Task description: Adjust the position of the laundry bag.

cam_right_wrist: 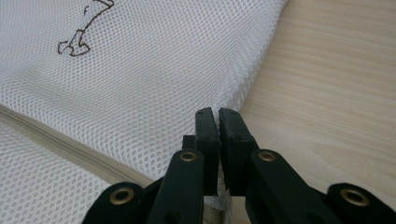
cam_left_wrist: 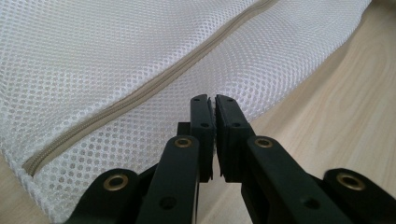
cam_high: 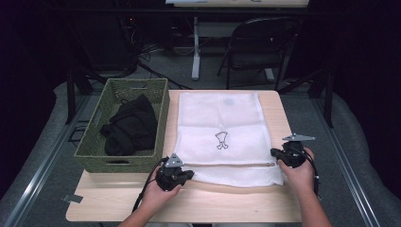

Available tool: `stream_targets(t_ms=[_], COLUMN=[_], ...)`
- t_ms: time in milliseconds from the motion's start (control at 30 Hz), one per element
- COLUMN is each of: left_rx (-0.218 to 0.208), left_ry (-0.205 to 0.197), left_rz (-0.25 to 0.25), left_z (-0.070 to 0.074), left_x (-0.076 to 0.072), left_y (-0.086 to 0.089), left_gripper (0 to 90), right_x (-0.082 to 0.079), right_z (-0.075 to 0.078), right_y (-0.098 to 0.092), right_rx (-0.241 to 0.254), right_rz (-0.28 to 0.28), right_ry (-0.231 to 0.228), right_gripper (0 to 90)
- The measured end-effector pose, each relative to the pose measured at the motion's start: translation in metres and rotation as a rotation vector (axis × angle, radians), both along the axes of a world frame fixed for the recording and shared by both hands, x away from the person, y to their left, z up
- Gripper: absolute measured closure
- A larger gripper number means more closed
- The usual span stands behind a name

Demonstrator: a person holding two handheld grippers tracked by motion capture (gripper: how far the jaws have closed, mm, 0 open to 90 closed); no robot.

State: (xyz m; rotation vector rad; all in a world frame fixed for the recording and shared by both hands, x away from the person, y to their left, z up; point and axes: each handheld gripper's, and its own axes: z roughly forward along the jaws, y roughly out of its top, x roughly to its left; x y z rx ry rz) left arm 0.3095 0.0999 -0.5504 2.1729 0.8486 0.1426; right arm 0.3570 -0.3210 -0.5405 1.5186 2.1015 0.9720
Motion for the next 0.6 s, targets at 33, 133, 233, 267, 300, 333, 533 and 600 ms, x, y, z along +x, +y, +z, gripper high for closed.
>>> stream_targets(t_ms=[33, 133, 233, 267, 300, 333, 533, 600], left_rx=[-0.001, 0.0, -0.009, -0.011, -0.011, -0.01, -0.011, -0.013], left_ry=[-0.005, -0.003, -0.002, 0.001, 0.001, 0.002, 0.013, 0.018], left_rz=[0.001, 0.0, 0.006, 0.008, 0.008, 0.006, 0.004, 0.0], left_z=[0.001, 0.003, 0.004, 0.005, 0.006, 0.006, 0.01, 0.012], left_x=[-0.002, -0.004, -0.007, -0.008, -0.009, -0.01, -0.018, -0.021], left_y=[0.001, 0.002, 0.003, 0.004, 0.004, 0.005, 0.008, 0.009], left_gripper=[86.6, 86.6, 86.6, 86.6, 86.6, 86.6, 86.0, 85.9], right_x=[-0.002, -0.004, -0.008, -0.009, -0.01, -0.013, -0.022, -0.024], right_z=[0.001, 0.001, 0.002, 0.003, 0.003, 0.004, 0.007, 0.007], right_y=[0.001, 0.002, 0.003, 0.004, 0.005, 0.007, 0.01, 0.011], right_rx=[-0.001, -0.003, -0.003, -0.009, -0.014, -0.015, -0.019, -0.025], right_rz=[0.003, 0.004, 0.011, 0.016, 0.018, 0.022, 0.032, 0.035], right_ry=[0.001, -0.002, 0.0, -0.001, -0.002, -0.007, -0.02, -0.016], right_gripper=[86.8, 86.8, 86.8, 86.8, 86.8, 86.8, 86.8, 86.8])
